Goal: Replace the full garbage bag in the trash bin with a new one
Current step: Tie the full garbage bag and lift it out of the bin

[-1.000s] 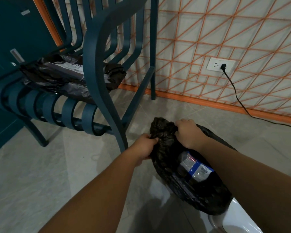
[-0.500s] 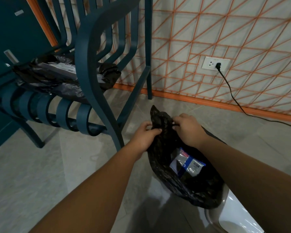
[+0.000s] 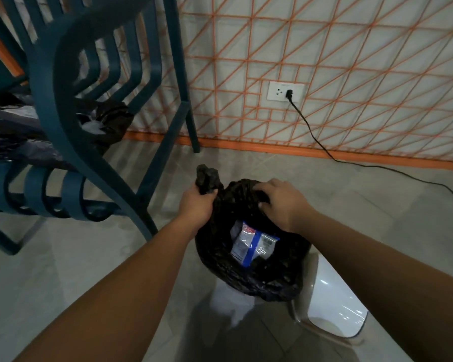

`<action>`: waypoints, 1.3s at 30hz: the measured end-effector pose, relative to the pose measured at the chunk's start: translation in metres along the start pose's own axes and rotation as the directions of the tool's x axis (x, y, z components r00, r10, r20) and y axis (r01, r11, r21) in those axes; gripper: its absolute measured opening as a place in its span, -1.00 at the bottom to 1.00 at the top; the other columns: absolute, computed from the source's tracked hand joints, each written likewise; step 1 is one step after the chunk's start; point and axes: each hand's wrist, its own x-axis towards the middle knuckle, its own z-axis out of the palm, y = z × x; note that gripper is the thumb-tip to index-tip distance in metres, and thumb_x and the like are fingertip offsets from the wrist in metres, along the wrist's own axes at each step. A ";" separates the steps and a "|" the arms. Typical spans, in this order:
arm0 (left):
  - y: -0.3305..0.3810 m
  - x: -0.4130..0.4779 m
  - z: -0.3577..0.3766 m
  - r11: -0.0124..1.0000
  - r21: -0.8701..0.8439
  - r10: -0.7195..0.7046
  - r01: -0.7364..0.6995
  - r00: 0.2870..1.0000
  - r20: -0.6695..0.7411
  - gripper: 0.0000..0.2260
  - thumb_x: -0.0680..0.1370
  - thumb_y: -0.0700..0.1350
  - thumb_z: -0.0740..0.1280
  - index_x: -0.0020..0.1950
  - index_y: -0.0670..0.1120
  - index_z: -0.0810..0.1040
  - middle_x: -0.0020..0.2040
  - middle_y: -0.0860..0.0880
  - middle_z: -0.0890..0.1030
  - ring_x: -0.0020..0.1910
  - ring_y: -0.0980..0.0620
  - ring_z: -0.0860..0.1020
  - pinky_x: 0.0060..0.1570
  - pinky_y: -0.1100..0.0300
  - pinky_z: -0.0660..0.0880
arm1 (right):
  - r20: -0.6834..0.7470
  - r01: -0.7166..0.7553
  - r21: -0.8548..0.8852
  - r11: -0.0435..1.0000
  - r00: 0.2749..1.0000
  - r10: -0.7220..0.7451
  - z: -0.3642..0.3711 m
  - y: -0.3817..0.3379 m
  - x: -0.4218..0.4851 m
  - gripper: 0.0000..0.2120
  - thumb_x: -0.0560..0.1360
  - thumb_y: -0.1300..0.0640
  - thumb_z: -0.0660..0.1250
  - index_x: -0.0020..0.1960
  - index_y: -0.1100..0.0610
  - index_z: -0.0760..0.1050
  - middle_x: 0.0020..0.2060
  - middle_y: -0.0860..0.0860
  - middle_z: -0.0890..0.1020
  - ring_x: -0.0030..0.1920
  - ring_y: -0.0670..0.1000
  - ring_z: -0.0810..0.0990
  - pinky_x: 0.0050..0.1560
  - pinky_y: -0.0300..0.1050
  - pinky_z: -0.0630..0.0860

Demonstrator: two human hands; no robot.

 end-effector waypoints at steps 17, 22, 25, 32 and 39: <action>0.003 -0.004 0.005 0.954 -0.217 -0.222 0.208 0.974 -0.039 -0.57 0.62 0.02 0.18 0.41 -0.18 0.34 0.29 -0.21 0.49 0.19 -0.21 0.50 0.21 -0.08 0.46 | 0.515 -0.713 0.630 0.308 0.681 0.520 0.041 0.045 -0.072 -0.23 0.46 -0.43 -0.04 0.52 0.00 0.01 0.43 0.19 0.34 0.28 0.35 0.46 0.08 0.19 0.53; 0.003 -0.007 0.003 0.957 -0.218 -0.206 0.194 0.978 -0.033 -0.59 0.62 -0.01 0.18 0.39 -0.21 0.36 0.28 -0.22 0.50 0.18 -0.20 0.50 0.14 0.00 0.46 | 0.590 -0.727 0.648 0.228 0.669 0.452 0.044 0.043 -0.069 -0.15 0.39 -0.51 -0.04 0.51 -0.01 0.13 0.39 0.20 0.41 0.20 0.33 0.53 0.13 0.29 0.53; 0.002 -0.008 0.002 0.957 -0.220 -0.204 0.189 0.978 -0.046 -0.59 0.62 -0.02 0.18 0.39 -0.22 0.35 0.29 -0.23 0.49 0.21 -0.22 0.50 0.19 -0.03 0.46 | 0.570 -0.697 0.688 0.199 0.690 0.446 0.046 0.042 -0.063 -0.15 0.39 -0.50 0.01 0.51 0.00 0.12 0.40 0.20 0.39 0.23 0.33 0.51 0.19 0.34 0.47; 0.001 -0.009 0.000 0.954 -0.215 -0.219 0.208 0.975 -0.029 -0.57 0.62 0.00 0.19 0.41 -0.21 0.34 0.30 -0.23 0.48 0.22 -0.21 0.49 0.23 -0.07 0.44 | 0.641 -0.709 0.701 0.085 0.677 0.363 0.054 0.044 -0.063 -0.07 0.32 -0.55 0.05 0.50 -0.01 0.17 0.43 0.18 0.36 0.36 0.29 0.40 0.31 0.35 0.36; -0.001 -0.009 0.003 0.963 -0.162 -0.225 0.216 0.974 -0.035 -0.55 0.60 0.04 0.20 0.39 -0.20 0.34 0.26 -0.20 0.48 0.16 -0.19 0.48 0.13 0.00 0.45 | 0.591 -0.676 0.728 0.116 0.704 0.394 0.058 0.045 -0.059 -0.16 0.35 -0.52 0.09 0.44 0.01 0.28 0.32 0.13 0.49 0.25 0.22 0.49 0.31 0.21 0.42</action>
